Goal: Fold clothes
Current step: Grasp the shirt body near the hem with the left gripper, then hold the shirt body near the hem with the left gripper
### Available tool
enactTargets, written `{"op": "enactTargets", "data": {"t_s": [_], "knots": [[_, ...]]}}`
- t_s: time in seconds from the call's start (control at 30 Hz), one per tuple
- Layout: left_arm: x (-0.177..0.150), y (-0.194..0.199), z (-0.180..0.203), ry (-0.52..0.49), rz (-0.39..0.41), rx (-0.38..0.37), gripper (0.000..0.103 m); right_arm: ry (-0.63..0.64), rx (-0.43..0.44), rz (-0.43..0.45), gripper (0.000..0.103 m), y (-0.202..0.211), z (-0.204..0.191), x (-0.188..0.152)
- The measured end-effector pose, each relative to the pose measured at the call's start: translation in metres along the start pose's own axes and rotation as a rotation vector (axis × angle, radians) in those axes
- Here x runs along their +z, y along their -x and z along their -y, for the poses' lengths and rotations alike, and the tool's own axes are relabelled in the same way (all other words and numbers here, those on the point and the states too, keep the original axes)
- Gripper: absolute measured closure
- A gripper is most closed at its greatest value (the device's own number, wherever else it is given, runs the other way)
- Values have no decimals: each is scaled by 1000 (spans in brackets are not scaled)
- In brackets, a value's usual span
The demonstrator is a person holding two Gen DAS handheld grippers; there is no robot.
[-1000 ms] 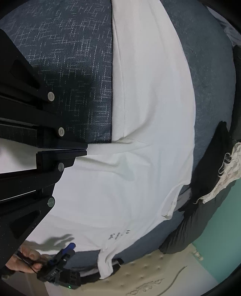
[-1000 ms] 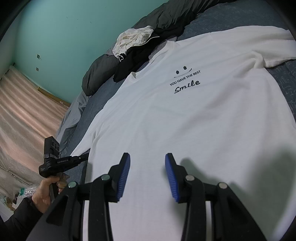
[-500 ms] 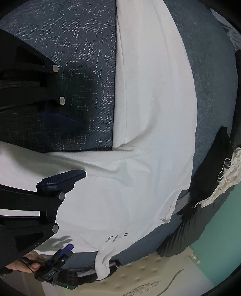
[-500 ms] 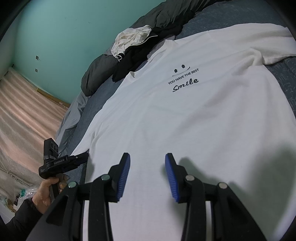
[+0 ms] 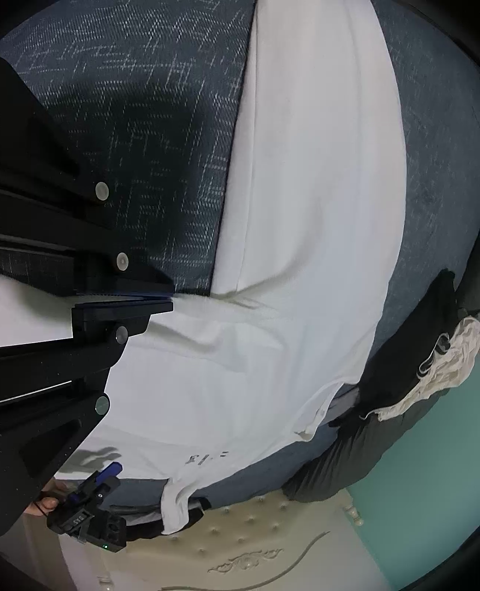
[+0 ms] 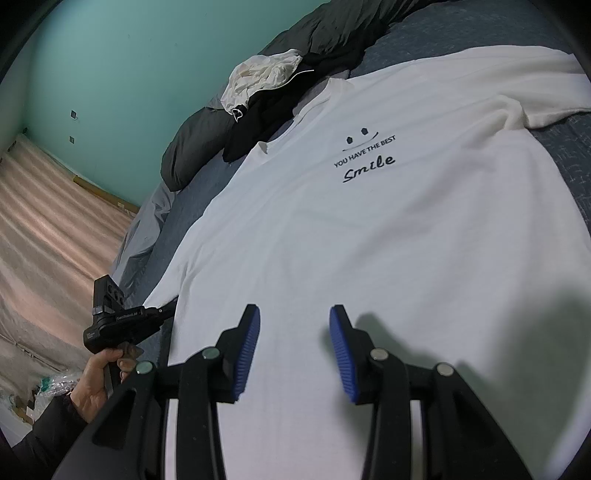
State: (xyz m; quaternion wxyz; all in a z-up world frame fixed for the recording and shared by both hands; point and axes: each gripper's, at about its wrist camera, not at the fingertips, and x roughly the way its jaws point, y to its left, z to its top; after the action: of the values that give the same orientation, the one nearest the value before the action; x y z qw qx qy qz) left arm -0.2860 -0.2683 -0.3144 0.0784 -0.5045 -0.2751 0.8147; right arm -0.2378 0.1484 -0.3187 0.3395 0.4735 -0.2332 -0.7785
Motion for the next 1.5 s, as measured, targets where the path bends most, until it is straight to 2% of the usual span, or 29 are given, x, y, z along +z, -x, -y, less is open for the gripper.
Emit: {"op": "enactTargets", "data": {"t_s": [0.17,0.27,0.43,0.53,0.63,0.87,1.1,1.33,1.5], "knots": [[3,7,5,-32,17,42,102,-2,-1,-1,64,0,1,0],[10,17,0,-18,46,74,102,-1,0,-1,64,0,1,0],[15,17,-2,-36,44,138,102,0,0,0,64,0,0,-1],[15,11,0,-73,33,210,102,1,-1,-2,64,-1,0,-1],[12,10,8,-150,48,316,103,-2,-1,-1,64,0,1,-1],[-9,36,5,-129,33,207,103,-5,3,2,64,1,1,0],[-44,34,-2,-103,-56,125,101,-6,8,3,64,1,-3,0],[-55,22,-7,-71,-75,102,101,-5,8,-2,64,-1,-3,-1],[-54,23,-2,-100,-51,144,103,-9,7,-1,64,-1,-2,0]]}}
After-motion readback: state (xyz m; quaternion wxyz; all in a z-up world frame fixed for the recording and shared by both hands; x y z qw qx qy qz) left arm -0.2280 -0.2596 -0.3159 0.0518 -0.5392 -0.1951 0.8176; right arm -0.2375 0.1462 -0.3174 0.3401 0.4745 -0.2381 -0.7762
